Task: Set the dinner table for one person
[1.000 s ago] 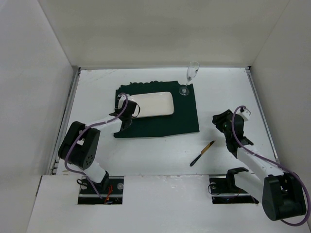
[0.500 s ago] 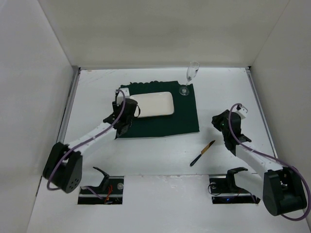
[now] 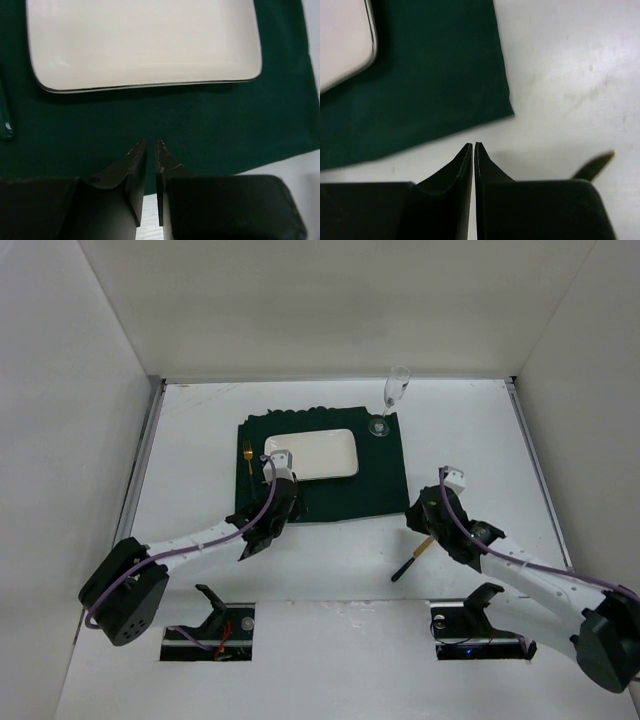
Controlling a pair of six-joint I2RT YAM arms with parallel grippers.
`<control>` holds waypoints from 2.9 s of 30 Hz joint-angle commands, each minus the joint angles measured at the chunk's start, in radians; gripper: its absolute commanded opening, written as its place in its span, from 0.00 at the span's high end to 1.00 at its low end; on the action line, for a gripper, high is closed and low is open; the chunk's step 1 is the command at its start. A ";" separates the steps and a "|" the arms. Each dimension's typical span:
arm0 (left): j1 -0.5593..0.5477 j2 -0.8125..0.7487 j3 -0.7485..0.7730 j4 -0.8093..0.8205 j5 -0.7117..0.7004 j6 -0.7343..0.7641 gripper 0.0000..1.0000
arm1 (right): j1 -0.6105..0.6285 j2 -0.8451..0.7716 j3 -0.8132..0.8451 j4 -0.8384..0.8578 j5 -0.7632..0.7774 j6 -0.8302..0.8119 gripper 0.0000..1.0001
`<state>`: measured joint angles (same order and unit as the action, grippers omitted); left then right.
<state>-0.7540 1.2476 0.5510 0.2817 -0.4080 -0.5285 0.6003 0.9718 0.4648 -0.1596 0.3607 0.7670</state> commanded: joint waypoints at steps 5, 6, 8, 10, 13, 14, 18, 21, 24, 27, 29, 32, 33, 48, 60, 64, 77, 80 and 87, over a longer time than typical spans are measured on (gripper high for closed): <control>-0.054 -0.040 -0.109 0.382 0.018 -0.038 0.82 | 0.121 -0.105 0.182 -0.571 0.020 0.107 0.71; -0.054 -0.045 -0.131 0.422 0.023 -0.033 0.80 | 0.132 -0.105 0.199 -0.624 0.015 0.126 0.64; -0.044 -0.053 -0.163 0.479 0.050 -0.024 0.77 | 0.164 -0.090 0.219 -0.688 -0.006 0.167 0.56; -0.041 -0.065 -0.189 0.497 0.063 -0.033 0.74 | 0.198 -0.052 0.219 -0.709 -0.043 0.208 0.52; -0.038 -0.063 -0.204 0.510 0.060 -0.031 0.71 | 0.267 0.020 0.198 -0.687 -0.094 0.279 0.52; -0.034 -0.066 -0.204 0.507 0.063 -0.031 0.70 | 0.284 0.039 0.199 -0.687 -0.098 0.294 0.52; -0.029 -0.088 -0.218 0.513 0.060 -0.034 0.69 | 0.336 0.070 0.187 -0.684 -0.103 0.370 0.52; -0.032 -0.091 -0.223 0.524 0.060 -0.034 0.69 | 0.342 0.076 0.158 -0.661 -0.103 0.409 0.53; -0.043 -0.091 -0.226 0.539 0.058 -0.028 0.69 | 0.341 0.082 0.129 -0.618 -0.104 0.417 0.55; -0.051 -0.085 -0.227 0.553 0.057 -0.025 0.69 | 0.342 0.103 0.113 -0.594 -0.121 0.414 0.57; -0.057 -0.092 -0.232 0.565 0.057 -0.024 0.69 | 0.342 0.114 0.121 -0.597 -0.114 0.413 0.58; -0.072 -0.129 -0.253 0.603 0.057 -0.008 0.69 | 0.339 0.114 0.115 -0.574 -0.111 0.420 0.58; -0.078 -0.146 -0.264 0.625 0.057 0.002 0.69 | 0.338 0.116 0.112 -0.563 -0.111 0.422 0.58; -0.136 -0.191 -0.312 0.764 0.086 0.085 0.65 | 0.332 0.189 0.094 -0.498 -0.118 0.437 0.72; -0.133 -0.200 -0.315 0.764 0.086 0.082 0.65 | 0.355 0.124 0.110 -0.612 -0.042 0.529 0.89; -0.133 -0.194 -0.313 0.764 0.090 0.071 0.65 | 0.361 0.097 0.132 -0.658 -0.037 0.532 0.89; -0.132 -0.168 -0.304 0.760 0.095 0.059 0.65 | 0.371 0.211 0.166 -0.502 -0.028 0.474 0.53; -0.130 -0.171 -0.304 0.760 0.095 0.062 0.65 | 0.371 0.269 0.169 -0.479 -0.031 0.469 0.58; -0.121 -0.185 -0.312 0.760 0.095 0.059 0.65 | 0.368 0.292 0.161 -0.508 -0.026 0.488 0.83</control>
<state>-0.8864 1.0824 0.2417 0.9615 -0.3176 -0.4648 0.9638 1.2568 0.6147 -0.6769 0.3202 1.2430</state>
